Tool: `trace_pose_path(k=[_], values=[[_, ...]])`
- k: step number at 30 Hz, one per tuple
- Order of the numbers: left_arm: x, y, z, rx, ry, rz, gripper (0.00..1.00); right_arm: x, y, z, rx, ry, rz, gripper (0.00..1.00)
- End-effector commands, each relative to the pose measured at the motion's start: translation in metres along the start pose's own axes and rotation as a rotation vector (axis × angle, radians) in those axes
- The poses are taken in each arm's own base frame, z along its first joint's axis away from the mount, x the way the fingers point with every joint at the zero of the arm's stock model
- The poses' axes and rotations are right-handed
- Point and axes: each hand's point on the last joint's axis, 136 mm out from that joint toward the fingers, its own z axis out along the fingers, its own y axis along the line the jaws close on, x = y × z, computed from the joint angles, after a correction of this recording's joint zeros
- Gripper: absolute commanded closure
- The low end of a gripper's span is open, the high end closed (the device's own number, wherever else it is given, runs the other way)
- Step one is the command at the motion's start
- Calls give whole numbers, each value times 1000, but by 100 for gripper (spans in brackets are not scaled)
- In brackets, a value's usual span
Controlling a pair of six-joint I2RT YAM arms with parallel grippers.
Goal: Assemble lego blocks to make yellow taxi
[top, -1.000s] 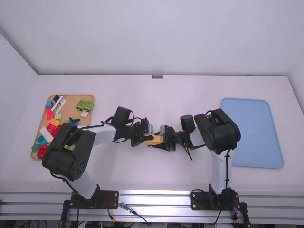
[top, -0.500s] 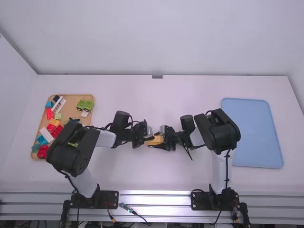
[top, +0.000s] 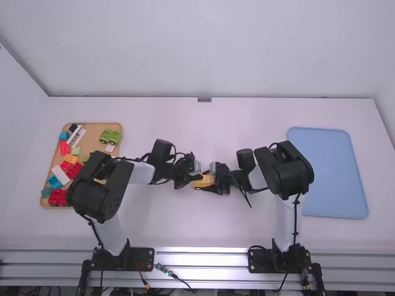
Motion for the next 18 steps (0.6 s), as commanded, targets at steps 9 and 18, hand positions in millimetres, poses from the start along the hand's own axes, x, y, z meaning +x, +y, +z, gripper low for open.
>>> trace_pose_path(k=[9,18], values=[[-22,5,-27,-81,14,-64,22,11,2,3,10,38,68,46],[-76,43,-95,-282,-110,-157,1,11,2,3,10,38,68,25]])
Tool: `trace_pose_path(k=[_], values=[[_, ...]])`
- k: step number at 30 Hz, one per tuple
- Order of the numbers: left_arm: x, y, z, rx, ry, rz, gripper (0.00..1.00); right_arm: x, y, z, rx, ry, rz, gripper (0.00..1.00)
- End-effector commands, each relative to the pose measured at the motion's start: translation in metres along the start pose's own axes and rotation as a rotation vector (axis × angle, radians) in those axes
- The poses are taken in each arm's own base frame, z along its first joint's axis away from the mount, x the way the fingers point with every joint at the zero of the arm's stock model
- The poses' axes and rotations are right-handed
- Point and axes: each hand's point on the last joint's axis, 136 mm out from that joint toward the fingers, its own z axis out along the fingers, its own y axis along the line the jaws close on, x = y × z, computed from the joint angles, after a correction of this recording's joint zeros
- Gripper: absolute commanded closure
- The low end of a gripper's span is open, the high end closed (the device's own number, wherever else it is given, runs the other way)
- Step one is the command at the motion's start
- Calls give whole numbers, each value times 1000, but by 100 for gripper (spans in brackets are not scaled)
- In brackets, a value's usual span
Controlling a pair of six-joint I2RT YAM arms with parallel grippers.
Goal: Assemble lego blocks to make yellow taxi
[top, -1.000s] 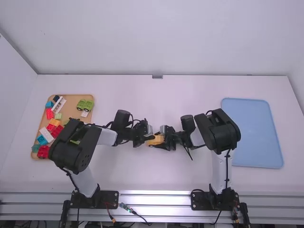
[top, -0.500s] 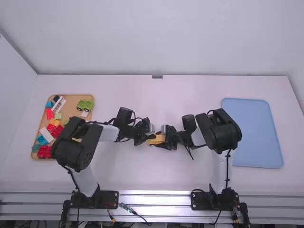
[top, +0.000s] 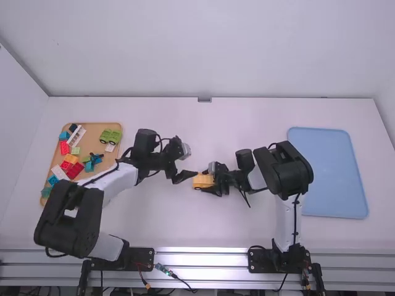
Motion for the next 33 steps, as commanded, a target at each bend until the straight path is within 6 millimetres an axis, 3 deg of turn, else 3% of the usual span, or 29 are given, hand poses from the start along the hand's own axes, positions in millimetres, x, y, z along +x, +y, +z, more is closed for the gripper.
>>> trace_pose_path(k=[1,8,11,22,33], values=[[-21,16,-20,-62,-47,-72,1,8,2,2,4,25,34,21],[-29,40,-51,-167,-87,-119,1,14,-4,0,38,51,80,0],[-28,53,-63,-210,-108,-211,1,20,-14,-6,98,96,136,1],[-16,78,-89,-297,-132,-337,1,28,-15,-49,259,328,184,1],[-8,106,-122,-400,-199,-501,1,23,2,-81,335,579,167,1]])
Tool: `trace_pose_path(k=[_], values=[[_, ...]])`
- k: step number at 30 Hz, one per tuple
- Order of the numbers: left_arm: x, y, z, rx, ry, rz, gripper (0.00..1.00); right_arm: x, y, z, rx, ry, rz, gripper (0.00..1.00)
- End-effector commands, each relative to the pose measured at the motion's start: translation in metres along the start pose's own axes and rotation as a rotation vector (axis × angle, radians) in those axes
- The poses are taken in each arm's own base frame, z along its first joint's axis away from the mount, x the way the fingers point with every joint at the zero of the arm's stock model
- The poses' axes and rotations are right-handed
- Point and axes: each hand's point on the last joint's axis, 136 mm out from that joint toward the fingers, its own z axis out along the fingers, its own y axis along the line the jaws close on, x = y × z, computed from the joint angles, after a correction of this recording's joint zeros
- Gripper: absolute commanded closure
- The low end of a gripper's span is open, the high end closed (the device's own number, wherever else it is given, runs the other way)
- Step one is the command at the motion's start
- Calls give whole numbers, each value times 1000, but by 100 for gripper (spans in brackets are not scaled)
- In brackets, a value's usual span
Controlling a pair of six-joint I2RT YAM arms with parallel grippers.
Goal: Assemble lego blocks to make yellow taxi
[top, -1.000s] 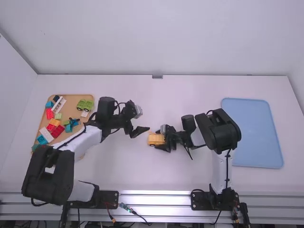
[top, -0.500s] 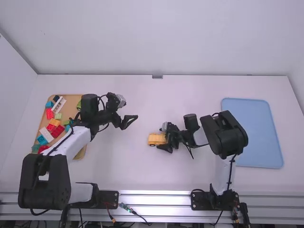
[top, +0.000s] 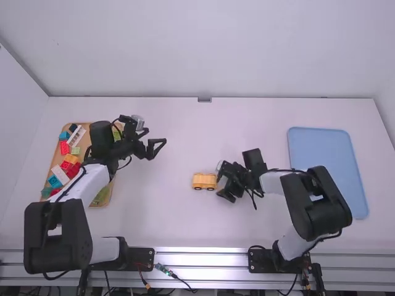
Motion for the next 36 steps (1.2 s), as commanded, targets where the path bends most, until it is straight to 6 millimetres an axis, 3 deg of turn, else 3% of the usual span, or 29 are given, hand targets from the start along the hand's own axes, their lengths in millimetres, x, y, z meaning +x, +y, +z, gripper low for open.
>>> trace_pose_path(k=[1,4,6,7,12,14,18,21,29,32,36], values=[[-13,8,-11,-30,-33,-50,1,4,-9,-9,88,62,-15,1],[-11,30,-19,-123,-34,-154,1,3,-9,-16,112,80,-10,1],[-7,56,-32,-241,10,-237,1,-1,-10,-24,129,76,-12,1],[-7,57,-32,-250,14,-242,1,-2,-10,-25,129,76,-12,1],[-3,104,-69,-572,164,-459,1,-24,-16,-42,185,3,7,1],[-11,124,-87,-737,194,-524,1,-37,-21,-50,221,-37,8,1],[-37,135,-103,-822,216,-525,1,-54,-26,-64,264,-93,-28,1],[-53,130,-99,-784,212,-523,1,-64,-28,-74,295,-125,-52,1],[-60,138,-108,-842,171,-565,1,-87,-30,-99,357,-201,-100,1],[-56,154,-124,-972,139,-657,1,-88,-27,-104,359,-203,-102,1],[-47,177,-140,-1014,156,-743,1,-85,-26,-107,360,-195,-96,1]])
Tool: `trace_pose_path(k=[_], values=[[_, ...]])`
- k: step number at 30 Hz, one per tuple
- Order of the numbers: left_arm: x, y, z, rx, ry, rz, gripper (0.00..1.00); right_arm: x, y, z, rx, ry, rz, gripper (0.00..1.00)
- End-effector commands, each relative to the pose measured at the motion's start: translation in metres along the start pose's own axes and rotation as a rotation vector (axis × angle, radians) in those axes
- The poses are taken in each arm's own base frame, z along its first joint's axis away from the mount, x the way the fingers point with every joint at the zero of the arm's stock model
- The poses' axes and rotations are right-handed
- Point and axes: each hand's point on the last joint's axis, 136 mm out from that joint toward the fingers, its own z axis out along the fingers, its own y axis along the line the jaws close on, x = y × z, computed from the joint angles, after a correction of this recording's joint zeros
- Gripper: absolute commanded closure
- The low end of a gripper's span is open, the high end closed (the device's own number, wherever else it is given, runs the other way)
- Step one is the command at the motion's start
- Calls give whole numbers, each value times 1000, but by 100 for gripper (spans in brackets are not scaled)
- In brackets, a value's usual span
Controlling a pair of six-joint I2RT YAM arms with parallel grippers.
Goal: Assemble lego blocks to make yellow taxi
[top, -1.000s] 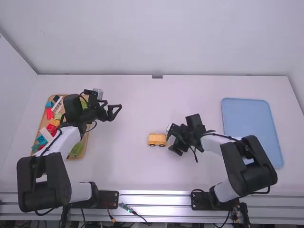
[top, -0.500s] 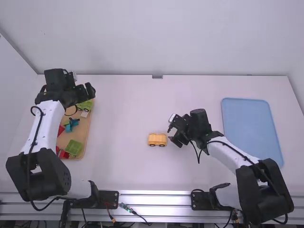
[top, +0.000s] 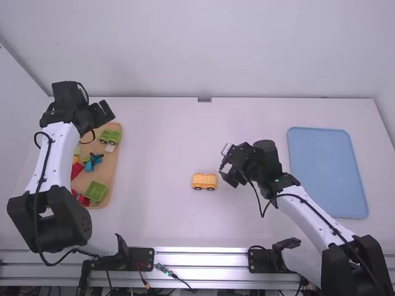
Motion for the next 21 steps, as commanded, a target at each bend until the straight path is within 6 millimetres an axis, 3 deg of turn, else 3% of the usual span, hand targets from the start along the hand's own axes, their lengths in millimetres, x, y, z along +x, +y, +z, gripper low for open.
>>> trace_pose_path(k=[1,9,11,17,21], values=[[-18,30,7,-62,2,-106,1,2,-1,-5,12,0,8,1],[-25,98,36,-174,149,-253,0,1,-3,-5,20,-5,5,1],[-21,115,44,-199,179,-284,5,0,-2,-5,15,-7,-22,1],[-8,144,64,-227,207,-332,25,-2,-2,-4,15,-11,-49,1],[-2,149,75,-229,202,-336,27,-2,-2,-4,17,-12,-50,1]])
